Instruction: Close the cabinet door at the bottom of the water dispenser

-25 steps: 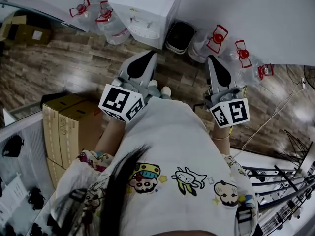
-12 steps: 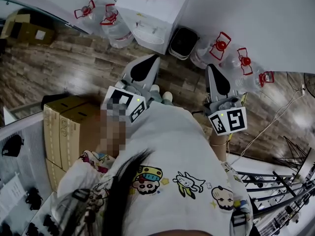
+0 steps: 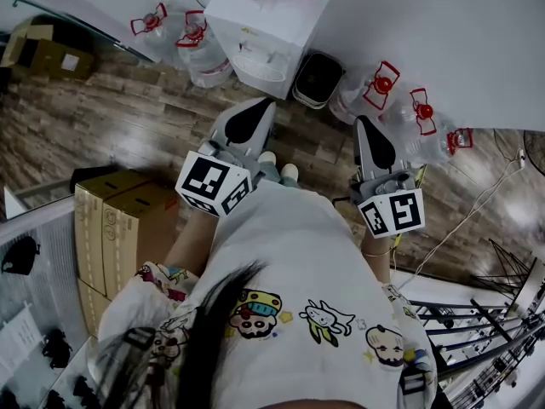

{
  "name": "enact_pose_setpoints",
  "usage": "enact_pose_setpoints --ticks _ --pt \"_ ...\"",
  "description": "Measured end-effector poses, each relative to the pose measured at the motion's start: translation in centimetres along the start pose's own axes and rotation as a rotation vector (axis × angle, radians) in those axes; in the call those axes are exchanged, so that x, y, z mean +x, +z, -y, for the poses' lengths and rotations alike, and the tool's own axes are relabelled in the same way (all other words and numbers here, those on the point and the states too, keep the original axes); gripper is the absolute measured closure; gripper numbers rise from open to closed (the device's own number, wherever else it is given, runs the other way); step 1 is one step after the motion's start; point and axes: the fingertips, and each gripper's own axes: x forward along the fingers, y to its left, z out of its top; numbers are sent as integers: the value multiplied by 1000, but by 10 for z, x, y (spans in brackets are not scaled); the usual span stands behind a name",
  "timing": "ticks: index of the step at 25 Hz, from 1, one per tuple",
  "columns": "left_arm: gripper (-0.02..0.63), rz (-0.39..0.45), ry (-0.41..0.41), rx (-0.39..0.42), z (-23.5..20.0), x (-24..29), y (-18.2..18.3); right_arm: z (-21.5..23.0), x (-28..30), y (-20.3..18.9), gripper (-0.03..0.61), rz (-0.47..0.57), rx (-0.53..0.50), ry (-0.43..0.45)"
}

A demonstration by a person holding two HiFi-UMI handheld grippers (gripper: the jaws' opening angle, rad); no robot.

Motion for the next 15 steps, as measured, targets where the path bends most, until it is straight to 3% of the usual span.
enact_pose_setpoints --ticks 15 --pt "615 -3 -20 38 -6 -6 1 -3 0 -3 571 -3 19 -12"
